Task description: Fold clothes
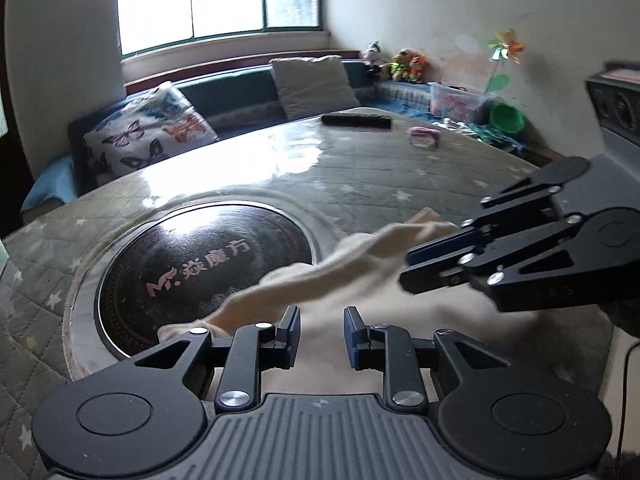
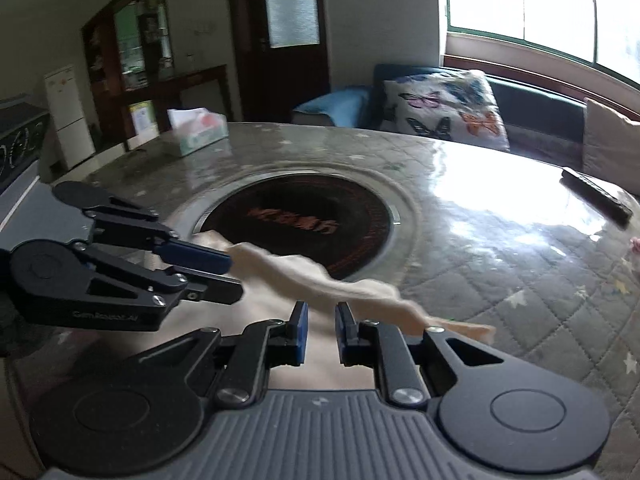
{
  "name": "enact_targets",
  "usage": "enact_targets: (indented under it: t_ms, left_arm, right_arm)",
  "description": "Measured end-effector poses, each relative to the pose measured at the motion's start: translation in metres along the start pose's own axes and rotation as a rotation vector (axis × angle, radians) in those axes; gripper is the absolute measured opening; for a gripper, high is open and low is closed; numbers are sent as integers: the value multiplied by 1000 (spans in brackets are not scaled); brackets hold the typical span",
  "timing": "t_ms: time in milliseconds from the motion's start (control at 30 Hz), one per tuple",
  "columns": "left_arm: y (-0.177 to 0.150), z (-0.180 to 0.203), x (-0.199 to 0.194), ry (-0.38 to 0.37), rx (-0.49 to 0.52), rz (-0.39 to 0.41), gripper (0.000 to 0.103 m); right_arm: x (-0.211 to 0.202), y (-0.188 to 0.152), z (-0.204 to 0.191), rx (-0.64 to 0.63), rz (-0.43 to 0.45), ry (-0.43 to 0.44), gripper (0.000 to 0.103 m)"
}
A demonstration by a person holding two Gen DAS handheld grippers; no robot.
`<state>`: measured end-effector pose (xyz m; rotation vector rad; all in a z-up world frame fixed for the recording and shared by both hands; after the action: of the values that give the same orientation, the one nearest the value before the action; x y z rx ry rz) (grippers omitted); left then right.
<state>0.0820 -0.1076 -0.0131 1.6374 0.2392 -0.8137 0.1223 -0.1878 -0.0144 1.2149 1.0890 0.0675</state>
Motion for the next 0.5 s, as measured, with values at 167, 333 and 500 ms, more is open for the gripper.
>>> enact_targets:
  t_ms: [167,333,500]
  left_arm:
    - [-13,16,-17,-14,19,15,27]
    - [-28,18,-22,-8,-12,5,27]
    - [-44,13,-20,-3,-62,-16,27]
  right_arm:
    - [-8,-14,-30,-60,-9,45,14]
    - [-10,-29,-42,-59,-26,59,15]
    - [-10,-43,-45,-33,-26,60,22]
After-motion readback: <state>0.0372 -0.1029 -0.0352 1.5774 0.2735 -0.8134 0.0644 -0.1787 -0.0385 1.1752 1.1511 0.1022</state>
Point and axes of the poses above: each gripper's, at about its wrist camera, not at the fingertips, and x roughly the way its jaws point, z to its right, y to its top, the point moved 9 cm from there along x, roughly the way its jaws point, and after that the axes turned 1 degree about -x, right-handed, at the moved point
